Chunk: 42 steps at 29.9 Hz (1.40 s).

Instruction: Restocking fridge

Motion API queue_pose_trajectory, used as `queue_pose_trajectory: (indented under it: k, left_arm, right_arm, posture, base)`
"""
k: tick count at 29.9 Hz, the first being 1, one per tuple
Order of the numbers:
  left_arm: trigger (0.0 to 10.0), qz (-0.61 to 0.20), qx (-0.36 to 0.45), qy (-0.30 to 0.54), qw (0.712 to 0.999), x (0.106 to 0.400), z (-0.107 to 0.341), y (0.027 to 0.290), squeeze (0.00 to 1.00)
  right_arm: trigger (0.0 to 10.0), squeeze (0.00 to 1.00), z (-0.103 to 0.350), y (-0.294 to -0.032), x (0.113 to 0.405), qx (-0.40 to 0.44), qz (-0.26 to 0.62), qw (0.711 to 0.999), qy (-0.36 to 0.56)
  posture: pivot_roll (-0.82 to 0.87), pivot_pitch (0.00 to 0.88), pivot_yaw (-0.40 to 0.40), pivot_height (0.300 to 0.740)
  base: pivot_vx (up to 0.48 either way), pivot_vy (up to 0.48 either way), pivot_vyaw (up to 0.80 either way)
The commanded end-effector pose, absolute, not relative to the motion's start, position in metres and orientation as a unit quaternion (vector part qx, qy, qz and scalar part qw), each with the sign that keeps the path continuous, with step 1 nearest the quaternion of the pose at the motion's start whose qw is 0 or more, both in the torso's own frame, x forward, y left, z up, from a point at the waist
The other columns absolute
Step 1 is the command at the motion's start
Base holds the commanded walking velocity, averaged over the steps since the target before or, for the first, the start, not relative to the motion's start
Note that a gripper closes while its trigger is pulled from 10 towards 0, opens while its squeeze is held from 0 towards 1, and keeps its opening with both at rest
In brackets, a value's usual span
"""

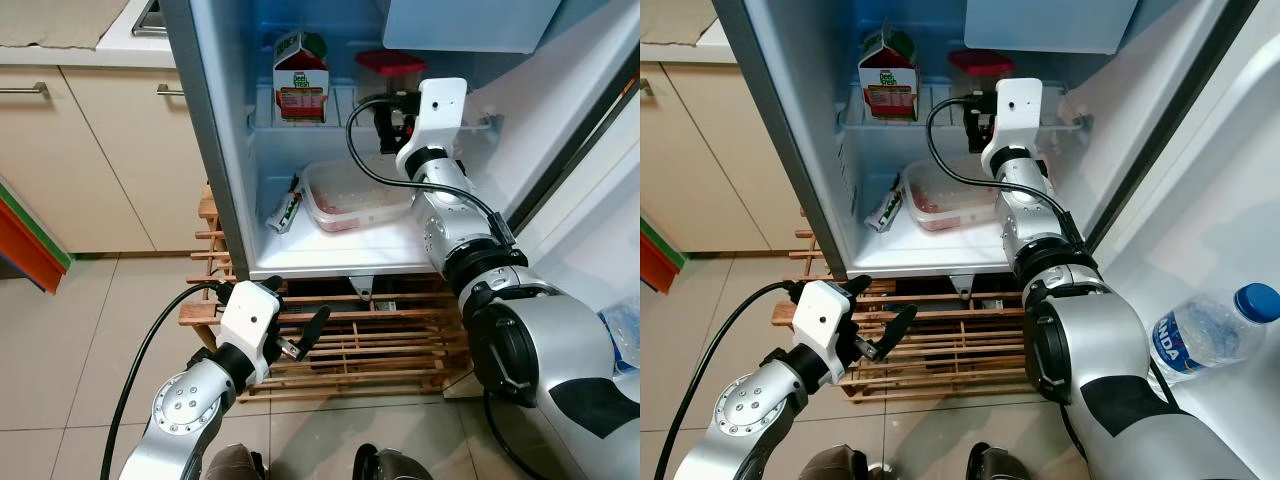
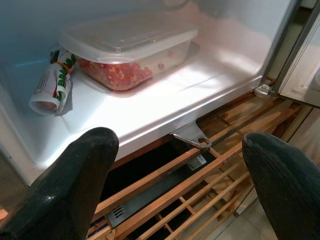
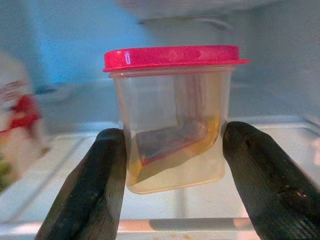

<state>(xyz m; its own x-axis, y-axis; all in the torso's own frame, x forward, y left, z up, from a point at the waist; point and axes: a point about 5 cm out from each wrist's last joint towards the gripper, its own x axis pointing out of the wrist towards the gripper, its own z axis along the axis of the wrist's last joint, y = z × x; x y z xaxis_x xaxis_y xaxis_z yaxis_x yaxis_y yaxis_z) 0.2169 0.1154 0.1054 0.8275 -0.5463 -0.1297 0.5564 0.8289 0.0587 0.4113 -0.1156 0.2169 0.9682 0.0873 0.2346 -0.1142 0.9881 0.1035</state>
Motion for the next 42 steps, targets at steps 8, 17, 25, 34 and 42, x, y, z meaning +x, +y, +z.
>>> queue_pose_trajectory:
  k: [8,17,25,34,42]
  left_arm:
    - [10.0,-0.298,0.040,0.052,0.952,0.218,0.108,0.111,0.00]
    - [10.0,-0.298,0.038,0.049,0.952,0.221,0.109,0.109,0.00]
    - [10.0,-0.298,0.036,0.047,0.953,0.223,0.109,0.106,0.00]
    - [10.0,-0.297,0.035,0.046,0.953,0.223,0.109,0.105,0.00]
    - [10.0,-0.296,0.034,0.045,0.953,0.223,0.109,0.105,0.00]
  right_arm:
    - [0.0,0.00,0.191,-0.148,0.410,0.182,-0.020,0.982,-0.048]
    - [0.0,0.00,0.192,-0.143,0.411,0.158,-0.003,0.987,-0.037]
    - [10.0,0.00,0.187,-0.132,0.409,0.009,0.022,0.999,-0.034]
    - [10.0,1.00,0.183,-0.141,0.409,0.016,-0.010,1.000,-0.017]
    - [10.0,1.00,0.183,-0.143,0.409,0.020,-0.016,1.000,-0.016]
  posture:
    - [0.15,0.179,-0.054,0.740]
    - [0.14,0.177,-0.060,0.740]
    - [0.14,0.176,-0.064,0.740]
    - [0.13,0.174,-0.070,0.740]
    - [0.13,0.173,-0.072,0.740]
  base:
    - [0.000,0.000,0.00]
    - [0.000,0.000,0.00]
    - [0.000,0.000,0.00]
    - [0.000,0.000,0.00]
    - [0.000,0.000,0.00]
